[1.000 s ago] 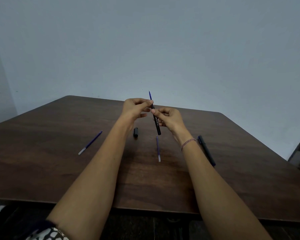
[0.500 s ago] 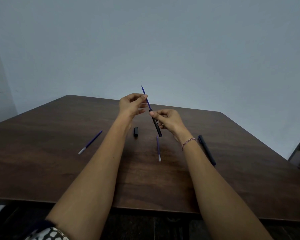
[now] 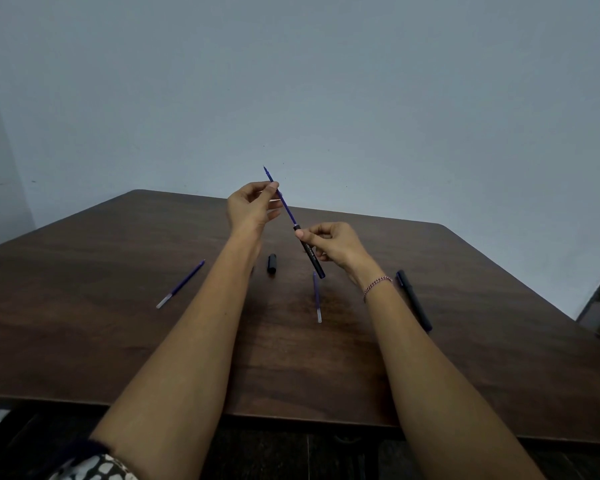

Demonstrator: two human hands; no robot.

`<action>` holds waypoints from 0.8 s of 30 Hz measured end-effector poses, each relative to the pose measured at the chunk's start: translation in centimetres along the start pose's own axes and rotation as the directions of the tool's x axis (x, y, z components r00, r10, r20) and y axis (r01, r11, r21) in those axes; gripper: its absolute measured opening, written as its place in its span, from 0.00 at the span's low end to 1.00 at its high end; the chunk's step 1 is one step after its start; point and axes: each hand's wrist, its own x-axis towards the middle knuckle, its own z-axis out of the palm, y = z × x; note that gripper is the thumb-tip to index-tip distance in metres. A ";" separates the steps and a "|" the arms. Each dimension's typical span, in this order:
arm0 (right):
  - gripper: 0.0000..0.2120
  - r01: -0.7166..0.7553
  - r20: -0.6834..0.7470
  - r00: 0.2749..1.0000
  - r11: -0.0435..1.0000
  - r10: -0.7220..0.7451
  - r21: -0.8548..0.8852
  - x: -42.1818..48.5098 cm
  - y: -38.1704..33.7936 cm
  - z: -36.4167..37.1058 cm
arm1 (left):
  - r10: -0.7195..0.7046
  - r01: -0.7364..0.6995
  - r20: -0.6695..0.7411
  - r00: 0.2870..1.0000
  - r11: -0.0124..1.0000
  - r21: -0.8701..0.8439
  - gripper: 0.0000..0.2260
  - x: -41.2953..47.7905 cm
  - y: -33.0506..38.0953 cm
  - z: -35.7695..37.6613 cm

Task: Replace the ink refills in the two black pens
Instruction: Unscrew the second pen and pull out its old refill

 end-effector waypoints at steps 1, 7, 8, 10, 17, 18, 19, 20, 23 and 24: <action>0.08 0.000 0.004 1.000 1.000 0.000 -0.004 0.0 0.0 0.0 | 0.005 -0.005 -0.009 1.000 1.000 -0.006 0.07 0.0 0.0 0.0; 0.09 -0.016 0.030 0.999 0.999 0.017 -0.029 0.0 0.1 0.0 | 0.044 -0.045 -0.064 0.997 0.999 -0.017 0.06 0.3 -0.1 -0.3; 0.10 -0.019 0.033 0.999 0.999 0.020 -0.029 0.0 0.1 0.0 | 0.050 -0.052 -0.076 0.996 0.998 -0.019 0.06 0.4 -0.1 -0.3; 0.10 -0.024 0.046 0.999 0.999 0.025 -0.026 0.0 0.1 0.0 | 0.064 -0.067 -0.094 0.994 0.997 -0.025 0.06 0.5 -0.1 -0.4; 0.09 -0.017 0.057 0.998 0.999 0.019 -0.040 0.1 0.2 0.0 | 0.104 -0.111 -0.173 0.979 0.993 -0.028 0.06 1.0 -0.1 -0.9; 0.08 -0.011 0.052 0.999 0.999 0.013 -0.031 0.1 0.2 0.0 | 0.124 -0.129 -0.184 0.975 0.992 -0.014 0.06 1.0 0.0 -0.9; 0.08 -0.005 0.047 0.999 1.000 0.006 -0.018 0.1 0.3 0.0 | 0.150 -0.152 -0.199 0.968 0.988 0.007 0.06 0.9 0.2 -0.9; 0.08 0.004 0.038 0.999 1.000 -0.004 -0.007 0.0 0.3 0.0 | 0.179 -0.177 -0.216 0.960 0.984 0.028 0.06 0.8 0.4 -1.0; 0.08 0.041 -0.002 0.999 0.999 -0.041 0.018 0.0 0.3 0.2 | 0.265 -0.243 -0.237 0.935 0.963 0.118 0.03 0.5 1.5 -2.0; 0.08 0.052 -0.015 0.999 0.998 -0.052 0.029 0.0 0.3 0.3 | 0.291 -0.256 -0.237 0.927 0.952 0.168 0.03 0.4 1.9 -2.6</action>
